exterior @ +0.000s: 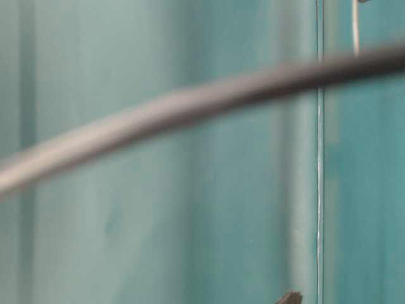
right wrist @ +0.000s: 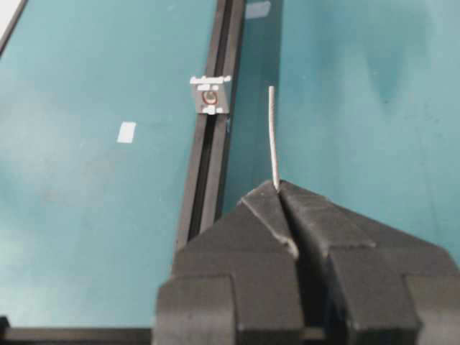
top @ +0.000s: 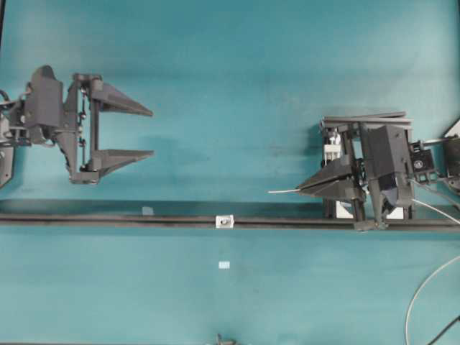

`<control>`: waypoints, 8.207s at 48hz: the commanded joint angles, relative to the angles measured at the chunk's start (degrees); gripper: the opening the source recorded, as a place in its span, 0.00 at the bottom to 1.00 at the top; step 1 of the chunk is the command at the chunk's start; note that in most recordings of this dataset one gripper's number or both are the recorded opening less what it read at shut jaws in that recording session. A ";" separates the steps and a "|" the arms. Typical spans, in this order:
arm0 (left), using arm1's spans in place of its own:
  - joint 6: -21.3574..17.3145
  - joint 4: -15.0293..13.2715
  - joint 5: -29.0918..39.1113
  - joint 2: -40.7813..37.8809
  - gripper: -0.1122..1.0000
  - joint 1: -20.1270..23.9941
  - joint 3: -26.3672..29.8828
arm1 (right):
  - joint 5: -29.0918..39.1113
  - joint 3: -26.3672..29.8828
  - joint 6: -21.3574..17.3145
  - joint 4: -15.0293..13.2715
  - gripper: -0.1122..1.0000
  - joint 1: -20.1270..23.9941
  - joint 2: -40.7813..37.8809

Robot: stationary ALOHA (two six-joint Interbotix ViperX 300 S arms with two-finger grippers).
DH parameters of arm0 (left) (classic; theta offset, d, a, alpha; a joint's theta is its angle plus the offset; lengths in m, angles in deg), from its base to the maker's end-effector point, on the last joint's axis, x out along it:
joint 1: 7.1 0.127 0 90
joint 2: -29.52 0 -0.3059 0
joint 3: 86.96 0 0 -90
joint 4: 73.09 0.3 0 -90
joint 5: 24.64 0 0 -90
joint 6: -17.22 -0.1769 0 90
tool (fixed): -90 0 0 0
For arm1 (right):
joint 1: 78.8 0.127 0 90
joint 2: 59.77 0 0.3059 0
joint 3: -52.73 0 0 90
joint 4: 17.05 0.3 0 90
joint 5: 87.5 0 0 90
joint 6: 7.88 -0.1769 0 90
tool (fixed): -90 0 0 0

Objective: Insert the wire through the hole in the metal fitting marked with a red label.
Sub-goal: 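Lift the wire with the right gripper and carry it left toward the rail, then align the wire tip with the red-ringed hole in the white bracket, then push the wire tip through the bracket hole with the right gripper, then move the left gripper to the wire tip beyond the bracket and grasp it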

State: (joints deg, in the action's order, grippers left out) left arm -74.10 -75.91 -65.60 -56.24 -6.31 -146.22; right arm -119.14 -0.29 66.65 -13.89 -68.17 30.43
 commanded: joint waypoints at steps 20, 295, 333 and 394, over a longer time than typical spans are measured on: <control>0.97 -1.23 -8.79 -8.44 0.57 -4.75 1.32 | -9.58 2.72 16.88 25.75 0.11 11.25 -7.82; 1.49 -11.69 -14.24 -23.20 0.56 -18.81 7.21 | -14.50 14.33 21.53 23.99 0.11 9.93 -25.40; 1.67 -11.69 -8.35 -23.20 0.56 -16.70 11.51 | -13.71 17.14 21.53 21.01 0.11 8.70 -27.33; 2.55 -11.69 -2.20 -29.36 0.53 -16.26 22.06 | -13.45 17.05 21.62 20.74 0.11 7.82 -27.95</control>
State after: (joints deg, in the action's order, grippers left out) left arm -71.63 -87.51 -67.88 -86.39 -22.39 -125.13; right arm -132.50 16.67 88.27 6.68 -59.55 1.86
